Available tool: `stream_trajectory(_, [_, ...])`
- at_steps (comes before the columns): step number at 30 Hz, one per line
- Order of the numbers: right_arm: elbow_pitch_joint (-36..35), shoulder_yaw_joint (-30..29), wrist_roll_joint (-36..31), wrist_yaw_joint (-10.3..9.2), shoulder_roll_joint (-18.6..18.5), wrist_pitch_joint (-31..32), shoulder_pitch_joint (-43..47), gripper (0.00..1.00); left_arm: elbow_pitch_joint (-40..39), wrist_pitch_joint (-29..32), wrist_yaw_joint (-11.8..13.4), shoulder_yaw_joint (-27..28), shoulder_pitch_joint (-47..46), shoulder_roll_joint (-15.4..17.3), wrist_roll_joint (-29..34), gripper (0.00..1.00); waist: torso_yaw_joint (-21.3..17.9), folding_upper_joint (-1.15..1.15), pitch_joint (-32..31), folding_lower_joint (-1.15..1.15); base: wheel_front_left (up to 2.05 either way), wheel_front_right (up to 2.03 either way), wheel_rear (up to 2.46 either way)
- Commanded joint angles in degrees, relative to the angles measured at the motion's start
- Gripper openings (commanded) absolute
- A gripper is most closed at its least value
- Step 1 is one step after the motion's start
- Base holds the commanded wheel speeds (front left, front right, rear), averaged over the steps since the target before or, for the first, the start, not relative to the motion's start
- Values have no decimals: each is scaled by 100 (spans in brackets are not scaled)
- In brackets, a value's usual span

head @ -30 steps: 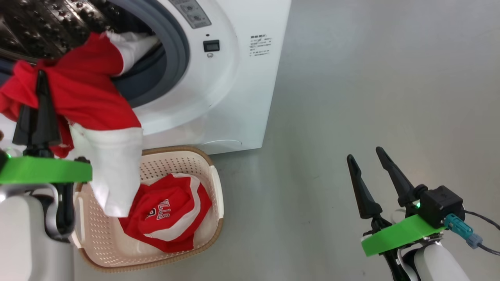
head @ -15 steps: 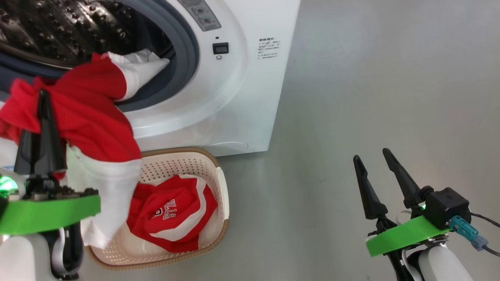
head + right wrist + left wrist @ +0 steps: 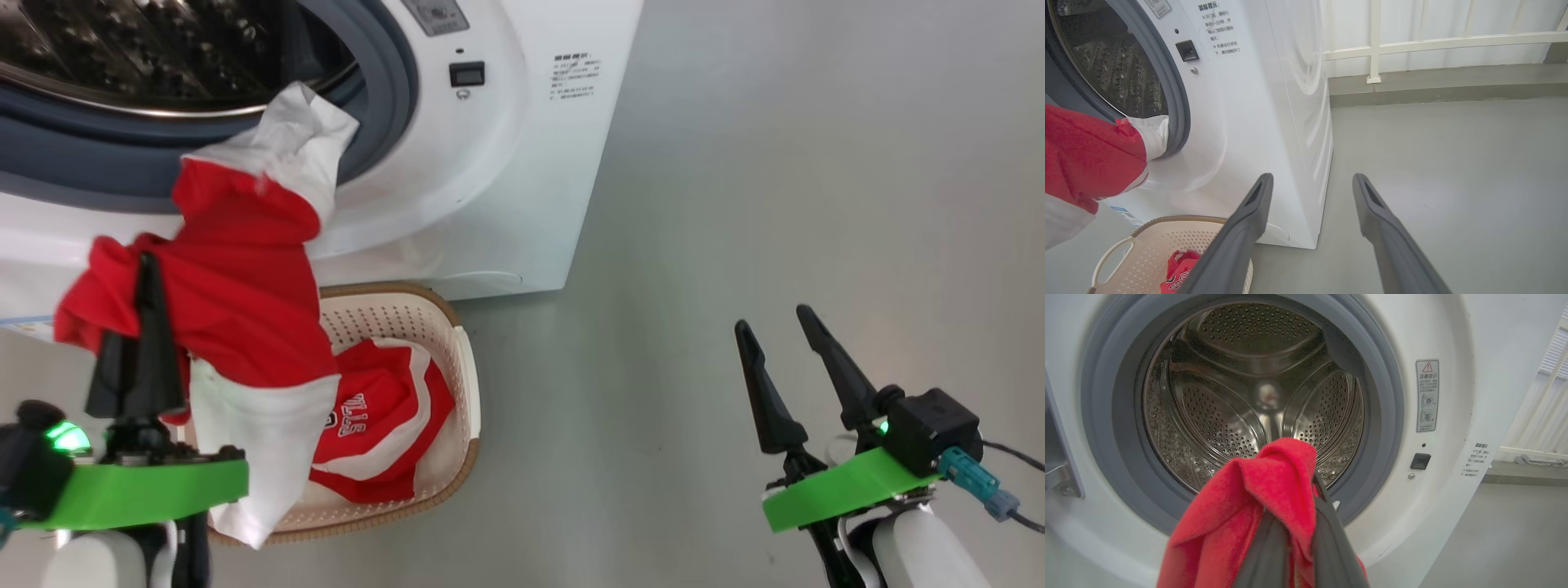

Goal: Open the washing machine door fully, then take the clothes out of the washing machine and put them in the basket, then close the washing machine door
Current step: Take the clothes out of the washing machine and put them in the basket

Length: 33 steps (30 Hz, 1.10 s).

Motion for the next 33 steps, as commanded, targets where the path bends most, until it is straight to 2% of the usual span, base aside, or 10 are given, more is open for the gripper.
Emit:
stream_trajectory(1, [-166,161,-14,35,8,-36,-148,100,40,-28,-32,116,80,62,75,0,-19,0,138,0,0,0,0])
stream_trajectory(10, [-196,219,-4,35,8,-36,-329,100,1242,-28,-32,-16,-147,56,223,0,-96,0,511,0,0,0,0])
stream_trajectory(25, [-296,365,34,35,8,-36,-719,100,3657,-28,-32,-656,-1492,594,299,0,-275,0,1477,0,0,0,0])
stream_trajectory(33, [-412,487,91,35,8,-36,-951,100,4656,-28,-32,-969,-2164,867,249,0,-437,0,2016,0,0,0,0])
